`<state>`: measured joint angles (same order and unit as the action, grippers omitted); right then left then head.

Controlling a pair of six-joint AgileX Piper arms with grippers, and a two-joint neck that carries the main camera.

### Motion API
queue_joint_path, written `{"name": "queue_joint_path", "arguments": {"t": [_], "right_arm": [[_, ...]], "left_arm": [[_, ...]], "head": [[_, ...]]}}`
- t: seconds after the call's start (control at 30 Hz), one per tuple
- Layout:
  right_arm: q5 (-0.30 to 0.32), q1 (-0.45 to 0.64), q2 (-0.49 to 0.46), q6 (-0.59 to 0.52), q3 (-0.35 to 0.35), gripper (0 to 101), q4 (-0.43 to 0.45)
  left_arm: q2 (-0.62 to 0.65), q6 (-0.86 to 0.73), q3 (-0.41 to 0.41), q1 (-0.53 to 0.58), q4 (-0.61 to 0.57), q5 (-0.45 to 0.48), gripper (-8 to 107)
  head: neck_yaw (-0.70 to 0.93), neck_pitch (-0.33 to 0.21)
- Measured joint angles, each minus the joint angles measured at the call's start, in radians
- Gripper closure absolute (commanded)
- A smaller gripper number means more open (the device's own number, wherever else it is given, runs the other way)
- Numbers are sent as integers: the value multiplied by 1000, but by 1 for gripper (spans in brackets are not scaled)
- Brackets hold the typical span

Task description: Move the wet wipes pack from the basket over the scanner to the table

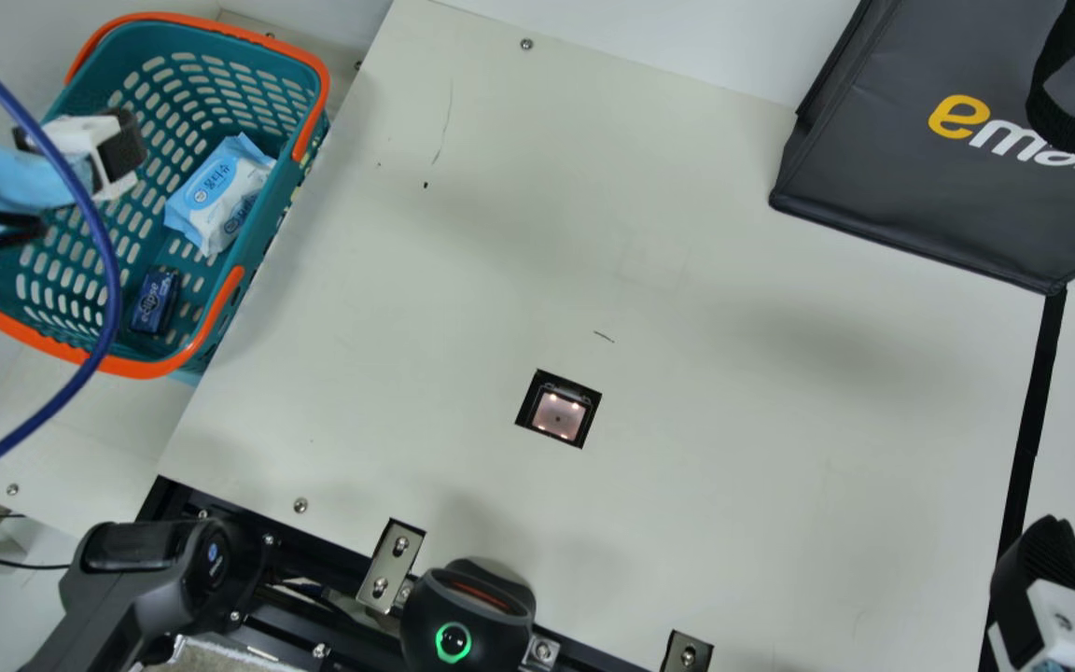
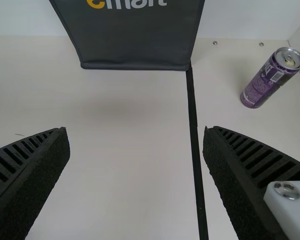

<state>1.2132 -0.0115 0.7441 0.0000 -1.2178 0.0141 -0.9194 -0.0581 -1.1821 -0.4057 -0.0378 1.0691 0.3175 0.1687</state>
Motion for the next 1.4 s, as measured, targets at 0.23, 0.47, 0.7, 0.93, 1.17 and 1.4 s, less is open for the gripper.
{"name": "queue_joint_path", "arguments": {"t": [0.23, 0.47, 0.7, 0.93, 1.17, 1.4], "right_arm": [[0, 0, 0, 0, 0, 6, 0], [0, 0, 0, 0, 0, 6, 0], [0, 0, 0, 0, 0, 6, 0], [0, 0, 0, 0, 0, 6, 0], [0, 0, 0, 0, 0, 6, 0], [0, 0, 0, 0, 0, 6, 0]], "left_arm": [[-123, -174, -11, -142, -95, -70, 9], [-248, -332, -22, -227, -169, -124, 9], [-355, -449, -13, -253, -197, -166, 9], [-446, -517, 13, -254, -199, -201, 9], [-537, -578, 38, -248, -193, -234, 9], [-626, -635, 55, -239, -187, -270, 9]], "head": [[0, 0], [0, -2], [0, 0], [0, 0], [0, -2], [2, 0]]}}
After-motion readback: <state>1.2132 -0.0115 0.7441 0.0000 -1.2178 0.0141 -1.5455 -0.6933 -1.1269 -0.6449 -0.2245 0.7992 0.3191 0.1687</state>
